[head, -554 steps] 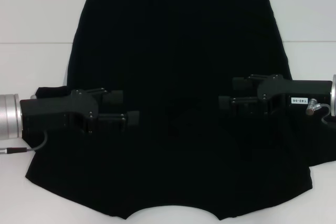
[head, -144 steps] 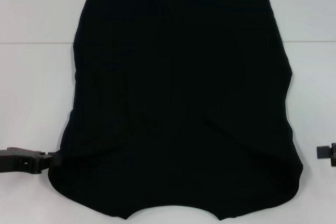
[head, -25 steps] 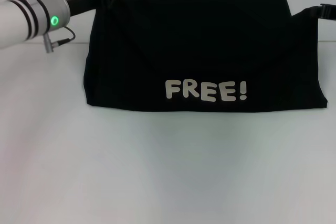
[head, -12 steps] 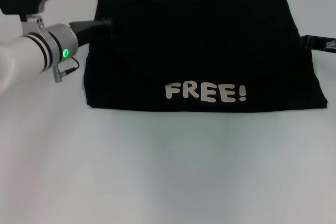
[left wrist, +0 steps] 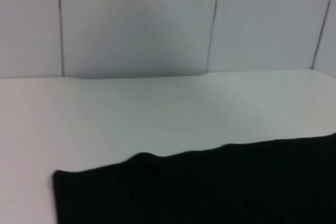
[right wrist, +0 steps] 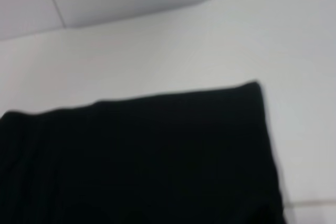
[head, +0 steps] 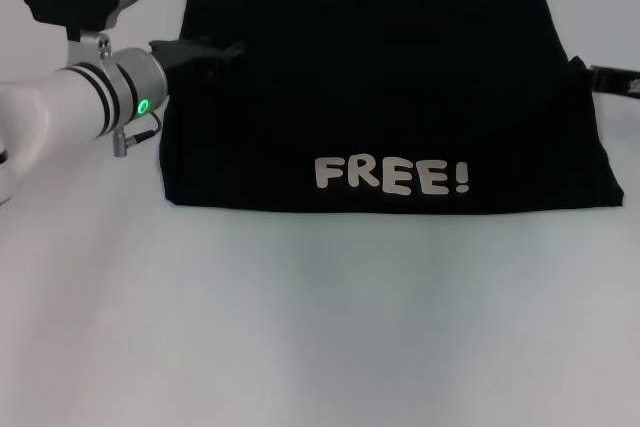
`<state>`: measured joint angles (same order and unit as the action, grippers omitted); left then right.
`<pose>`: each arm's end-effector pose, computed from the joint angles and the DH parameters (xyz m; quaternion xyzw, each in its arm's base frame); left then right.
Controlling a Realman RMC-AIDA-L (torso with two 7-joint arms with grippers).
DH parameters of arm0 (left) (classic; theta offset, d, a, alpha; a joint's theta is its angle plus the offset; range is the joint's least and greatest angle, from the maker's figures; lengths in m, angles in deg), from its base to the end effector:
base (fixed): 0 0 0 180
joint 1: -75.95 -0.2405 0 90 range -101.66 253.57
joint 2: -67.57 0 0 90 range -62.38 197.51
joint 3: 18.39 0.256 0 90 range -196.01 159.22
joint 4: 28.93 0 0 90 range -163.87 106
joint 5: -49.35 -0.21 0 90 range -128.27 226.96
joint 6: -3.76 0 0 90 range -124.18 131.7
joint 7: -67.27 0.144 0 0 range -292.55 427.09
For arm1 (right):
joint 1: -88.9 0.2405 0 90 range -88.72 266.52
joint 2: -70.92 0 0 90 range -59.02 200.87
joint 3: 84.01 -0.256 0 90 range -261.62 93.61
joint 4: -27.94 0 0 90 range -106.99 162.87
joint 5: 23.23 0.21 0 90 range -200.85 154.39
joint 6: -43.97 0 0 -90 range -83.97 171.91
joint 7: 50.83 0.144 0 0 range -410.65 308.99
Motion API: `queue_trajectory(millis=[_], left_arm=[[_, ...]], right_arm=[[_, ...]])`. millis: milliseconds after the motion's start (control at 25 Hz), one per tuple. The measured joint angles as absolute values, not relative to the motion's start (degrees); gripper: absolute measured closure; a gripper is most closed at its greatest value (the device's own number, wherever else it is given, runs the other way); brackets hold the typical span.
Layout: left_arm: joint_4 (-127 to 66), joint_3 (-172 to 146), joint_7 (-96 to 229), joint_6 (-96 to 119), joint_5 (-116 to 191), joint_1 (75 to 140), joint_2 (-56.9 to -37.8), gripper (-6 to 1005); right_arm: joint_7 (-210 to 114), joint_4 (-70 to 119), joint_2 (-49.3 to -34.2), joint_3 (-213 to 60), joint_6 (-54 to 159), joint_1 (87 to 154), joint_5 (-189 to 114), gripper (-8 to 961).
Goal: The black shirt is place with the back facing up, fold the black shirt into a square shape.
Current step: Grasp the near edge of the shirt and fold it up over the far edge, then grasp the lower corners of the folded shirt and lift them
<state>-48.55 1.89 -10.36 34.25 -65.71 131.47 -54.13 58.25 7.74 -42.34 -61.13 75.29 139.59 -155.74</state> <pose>-0.2213 0.4828 -0.0181 -0.8030 -0.3472 -0.1805 0.4496 0.2916 0.4778 0.0465 -0.7320 0.4792 0.1458 0.4619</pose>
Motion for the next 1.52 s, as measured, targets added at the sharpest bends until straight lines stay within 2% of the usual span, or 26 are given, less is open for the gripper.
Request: queue_trajectory(millis=[80, 160, 200, 280, 320, 480, 520, 640, 680, 720, 880, 1080, 1520], left_arm=[[-49.41, 1.93, -10.35, 33.36, -65.71, 131.5, -54.14, 710], [-50.3, 1.93, -10.76, 33.25, -65.71, 131.23, -54.15, 638], [-51.06, 2.06, -11.57, 33.71, -65.71, 130.74, -54.15, 602], [-52.49, 3.19, -14.02, 35.5, -65.79, 129.28, -54.16, 356], [-53.81, 4.59, -16.4, 37.45, -65.95, 127.97, -54.16, 329], [-60.26, 9.79, -23.76, 48.37, -65.94, 122.1, -54.34, 223], [-60.26, 9.79, -23.76, 48.37, -65.94, 122.1, -54.34, 224], [-67.54, 10.94, -26.16, 62.8, -66.21, 115.31, -55.23, 227], [-67.54, 10.94, -26.16, 62.8, -66.21, 115.31, -55.23, 228], [-69.21, 11.01, -26.32, 66.22, -66.31, 113.0, -55.56, 229], [-70.02, 10.87, -26.31, 66.51, -67.09, 110.54, -56.08, 228], [-68.49, 11.16, -27.11, 62.78, -72.22, 110.47, -56.27, 227], [-64.12, 16.52, -27.18, 52.27, -75.46, 112.13, -56.29, 248]], right_arm=[[58.07, 5.39, -43.05, -61.14, 75.23, 139.27, -155.08, 605], [58.03, 3.88, -43.12, -61.05, 76.46, 138.91, -153.98, 512], [58.01, 3.45, -42.9, -61.09, 77.99, 138.67, -153.38, 469], [58.0, 2.66, -42.02, -61.26, 83.06, 137.61, -151.11, 382], [58.0, 2.32, -41.58, -61.33, 85.54, 137.03, -149.93, 338], [58.57, 0.8, -39.96, -61.09, 96.86, 133.05, -145.63, 269], [58.69, 0.42, -39.68, -61.11, 99.52, 132.03, -145.36, 251], [58.81, -0.37, -38.89, -60.92, 106.85, 129.77, -145.27, 199], [58.83, -0.45, -38.7, -60.64, 108.89, 129.36, -145.59, 182], [58.84, -0.55, -38.54, -60.14, 111.03, 128.99, -146.02, 183], [58.85, -0.78, -38.28, -57.79, 114.45, 128.55, -147.23, 187], [59.1, -0.79, -38.79, -57.45, 112.31, 129.25, -147.28, 177], [63.31, -0.88, -38.73, -55.1, 108.78, 130.79, -147.35, 177]])
